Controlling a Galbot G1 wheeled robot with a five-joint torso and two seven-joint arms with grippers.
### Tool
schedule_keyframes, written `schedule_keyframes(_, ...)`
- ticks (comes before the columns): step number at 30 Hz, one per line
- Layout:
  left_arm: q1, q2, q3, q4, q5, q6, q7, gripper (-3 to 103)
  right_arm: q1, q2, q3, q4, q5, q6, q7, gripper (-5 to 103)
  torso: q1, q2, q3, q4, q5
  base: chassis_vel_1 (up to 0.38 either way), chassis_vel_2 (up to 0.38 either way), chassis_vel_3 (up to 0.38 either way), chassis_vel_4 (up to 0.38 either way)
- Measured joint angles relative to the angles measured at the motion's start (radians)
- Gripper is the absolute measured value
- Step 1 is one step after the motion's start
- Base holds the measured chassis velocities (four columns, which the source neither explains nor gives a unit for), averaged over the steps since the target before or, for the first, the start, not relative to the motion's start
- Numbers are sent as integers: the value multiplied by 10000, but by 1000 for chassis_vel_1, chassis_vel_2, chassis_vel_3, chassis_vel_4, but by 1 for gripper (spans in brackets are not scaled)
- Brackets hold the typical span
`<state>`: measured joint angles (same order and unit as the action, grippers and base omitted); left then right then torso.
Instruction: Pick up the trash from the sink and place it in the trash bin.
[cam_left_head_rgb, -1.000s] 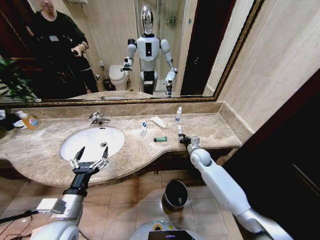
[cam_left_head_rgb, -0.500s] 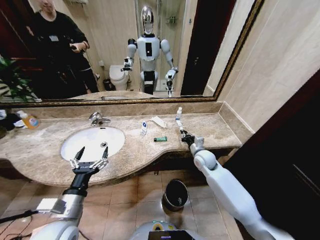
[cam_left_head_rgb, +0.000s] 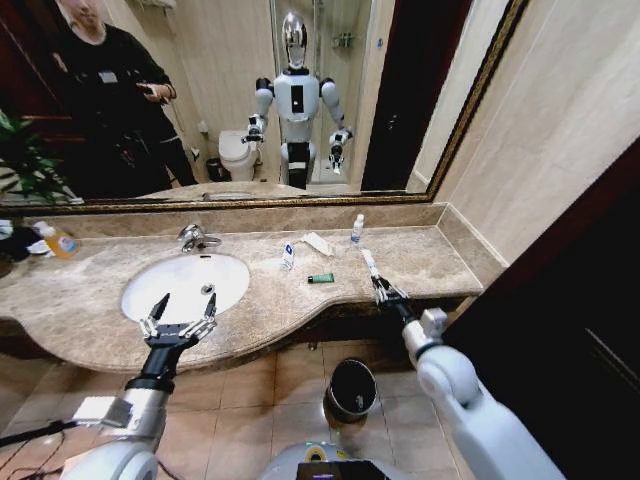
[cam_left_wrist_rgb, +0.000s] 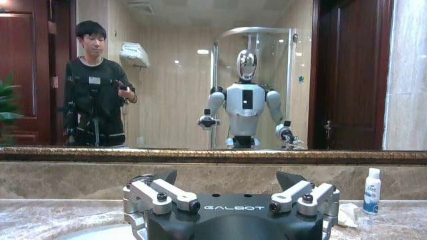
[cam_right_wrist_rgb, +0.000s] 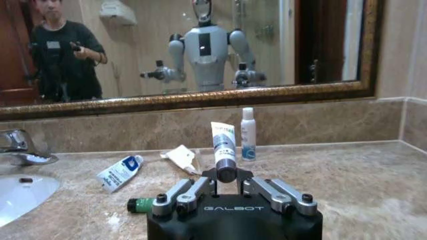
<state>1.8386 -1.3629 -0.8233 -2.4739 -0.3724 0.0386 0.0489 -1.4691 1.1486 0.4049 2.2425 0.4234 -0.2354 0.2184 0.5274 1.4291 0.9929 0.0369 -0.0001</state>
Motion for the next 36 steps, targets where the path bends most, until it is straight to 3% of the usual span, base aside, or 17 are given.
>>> schedule_keyframes(3,0,0,0,0,0,0,-1,100,-749,361,281,272,-458,312,-217,17,0,0,0,0,1,0,0,0,0)
schedule_keyframes(4,1,-1,0,1,0,0,-1,100,-1706,710,574,433,-1043,812,-570,17,0,0,0,0,0,0,0,0,0)
schedule_keyframes(7,1,0,0,0,0,0,0,100,-2477,1048,714,388,-1471,1272,-916,17,0,1,1,-3,-3,0,0,0,0)
schedule_keyframes(10,0,0,-1,0,0,0,0,100,-3171,1555,796,-584,-2114,2288,-1578,17,-1,1,0,-1,0,0,0,0,0)
schedule_keyframes(15,0,0,0,0,0,0,0,100,-3457,1770,798,-1976,-2336,2729,-2208,17,0,1,1,-2,0,0,0,0,0)
schedule_keyframes(21,0,-1,-1,0,0,0,-1,100,-2434,1663,481,-4460,-2061,2982,-2363,17,1,1,1,0,2,0,0,0,0)
schedule_keyframes(29,0,0,-1,0,0,0,-1,100,-154,2057,295,-7938,-2266,2831,-2554,17,3,0,3,2,2,0,0,0,0)
schedule_keyframes(36,1,0,0,0,0,0,-1,100,237,2330,263,-9211,-2422,3022,-2640,17,2,0,2,0,1,0,0,0,0)
